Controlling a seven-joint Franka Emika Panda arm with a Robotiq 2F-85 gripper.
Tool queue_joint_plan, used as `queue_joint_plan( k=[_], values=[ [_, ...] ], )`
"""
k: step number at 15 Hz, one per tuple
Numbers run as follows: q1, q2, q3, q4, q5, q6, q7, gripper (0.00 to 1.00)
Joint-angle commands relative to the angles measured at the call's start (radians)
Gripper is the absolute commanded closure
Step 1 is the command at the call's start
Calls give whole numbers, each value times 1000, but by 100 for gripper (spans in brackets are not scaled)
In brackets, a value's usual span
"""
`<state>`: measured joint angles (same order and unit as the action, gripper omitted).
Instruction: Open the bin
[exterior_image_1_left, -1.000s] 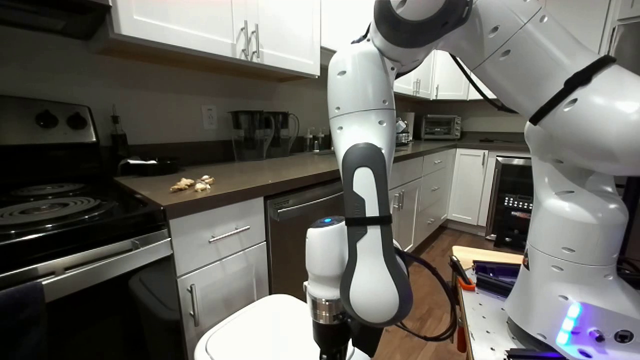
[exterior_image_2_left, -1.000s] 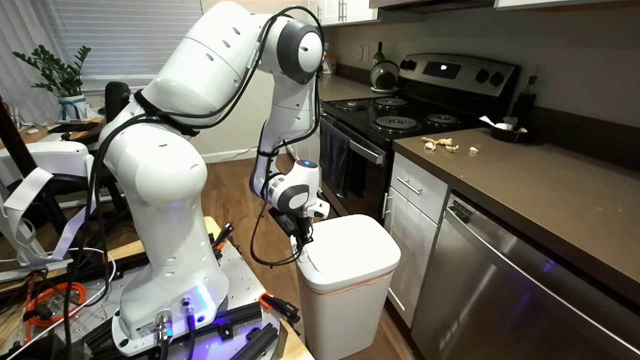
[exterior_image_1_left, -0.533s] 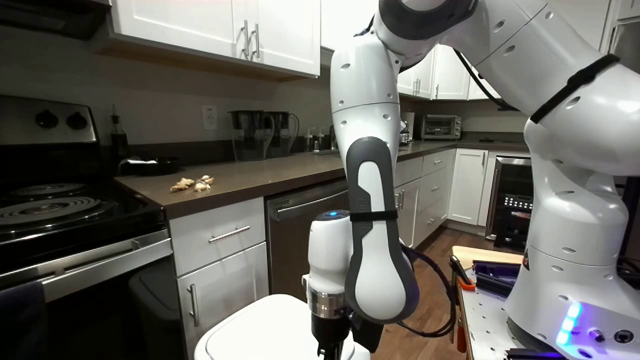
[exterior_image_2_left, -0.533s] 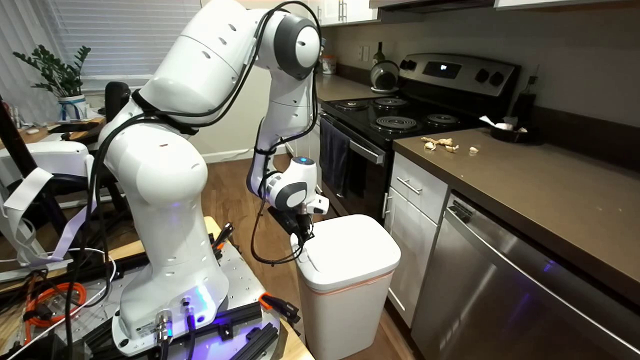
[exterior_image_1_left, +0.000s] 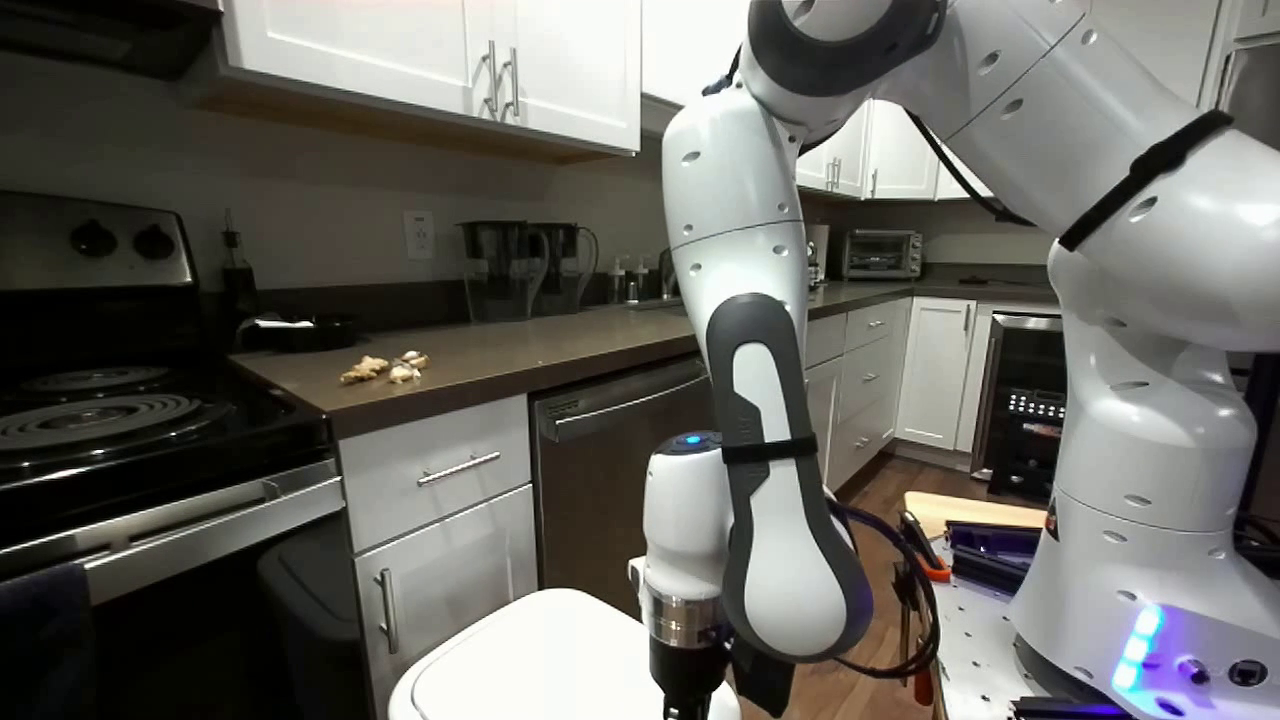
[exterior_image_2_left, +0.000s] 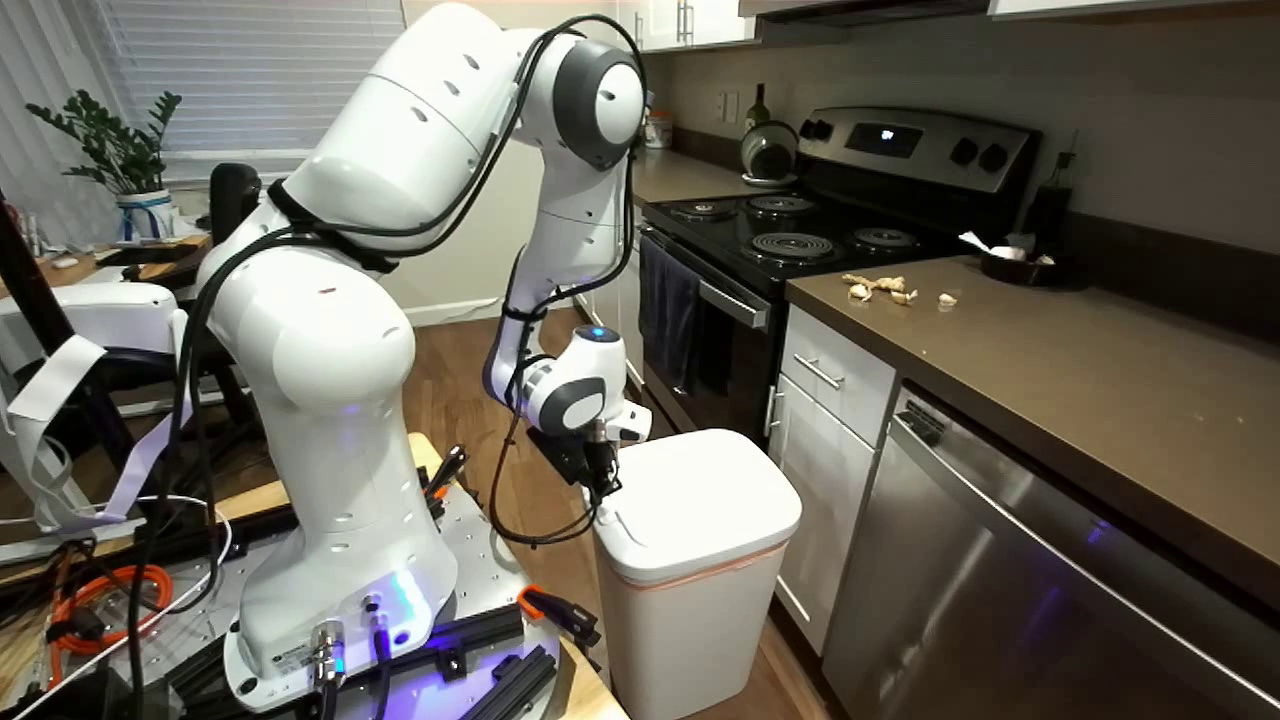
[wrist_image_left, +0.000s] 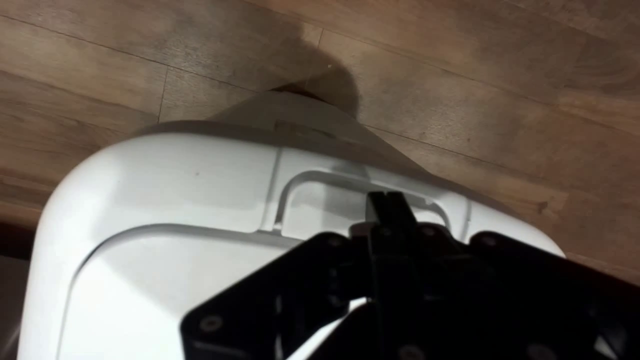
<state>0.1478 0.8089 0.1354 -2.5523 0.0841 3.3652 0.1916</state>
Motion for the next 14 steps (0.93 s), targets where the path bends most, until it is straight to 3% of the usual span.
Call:
queue_joint_plan(
  k=[1,4,7,14],
  values=[
    [-9,77,-2,4,-6,87,-32,96],
    [2,72,-7,-5,-2,89,-37,95],
    [7,-33,-2,-31,2,7,-39,95],
    [43,-331,-12,-34,7,-563,4,94]
  ],
)
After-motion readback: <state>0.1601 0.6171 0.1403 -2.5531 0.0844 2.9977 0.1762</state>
